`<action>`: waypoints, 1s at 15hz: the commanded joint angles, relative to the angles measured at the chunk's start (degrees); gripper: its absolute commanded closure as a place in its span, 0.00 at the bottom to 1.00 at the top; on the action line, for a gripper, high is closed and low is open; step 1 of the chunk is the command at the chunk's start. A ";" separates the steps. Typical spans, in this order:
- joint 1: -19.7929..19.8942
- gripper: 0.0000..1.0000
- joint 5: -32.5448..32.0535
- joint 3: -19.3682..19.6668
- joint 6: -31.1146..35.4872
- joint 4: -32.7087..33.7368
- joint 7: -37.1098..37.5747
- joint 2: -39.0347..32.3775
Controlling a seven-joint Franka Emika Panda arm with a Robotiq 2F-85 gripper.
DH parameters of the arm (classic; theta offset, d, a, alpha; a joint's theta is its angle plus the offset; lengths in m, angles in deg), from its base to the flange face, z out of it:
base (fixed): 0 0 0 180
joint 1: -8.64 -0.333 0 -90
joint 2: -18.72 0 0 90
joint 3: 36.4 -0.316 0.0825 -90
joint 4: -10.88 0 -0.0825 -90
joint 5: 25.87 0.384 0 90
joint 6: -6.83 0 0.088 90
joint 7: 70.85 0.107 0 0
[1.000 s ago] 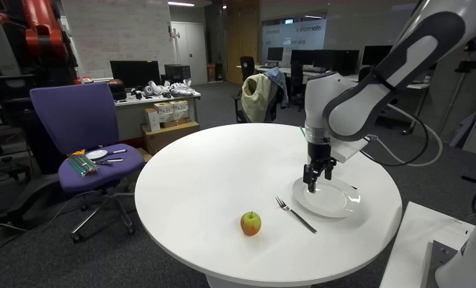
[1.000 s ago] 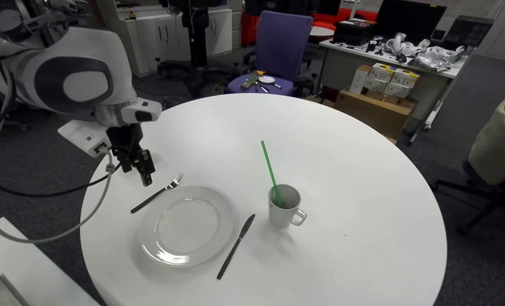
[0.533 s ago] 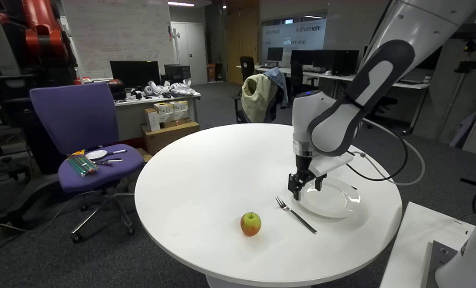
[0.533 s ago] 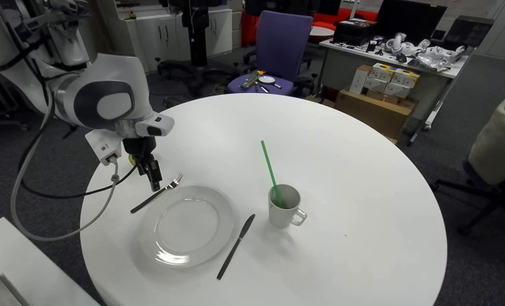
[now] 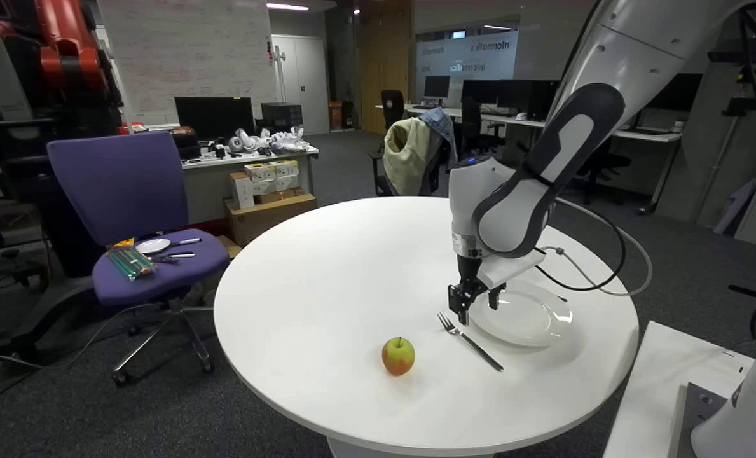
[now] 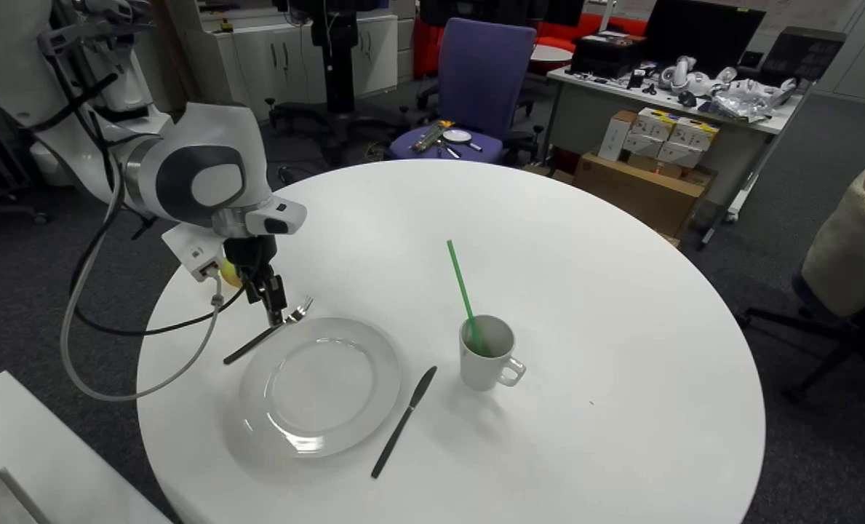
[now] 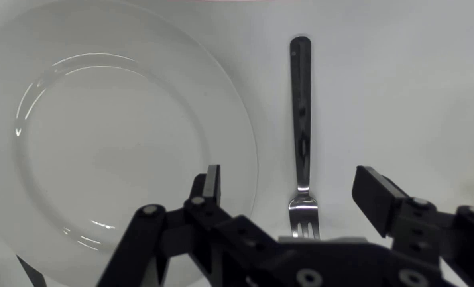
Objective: Place the fork on the plate
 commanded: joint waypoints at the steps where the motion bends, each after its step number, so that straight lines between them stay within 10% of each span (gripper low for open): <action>1: -1.45 0.26 -0.50 1.37 0.10 1.95 -0.27 -1.91; 15: -6.24 0.32 -0.25 2.96 -1.90 9.17 -0.43 -11.59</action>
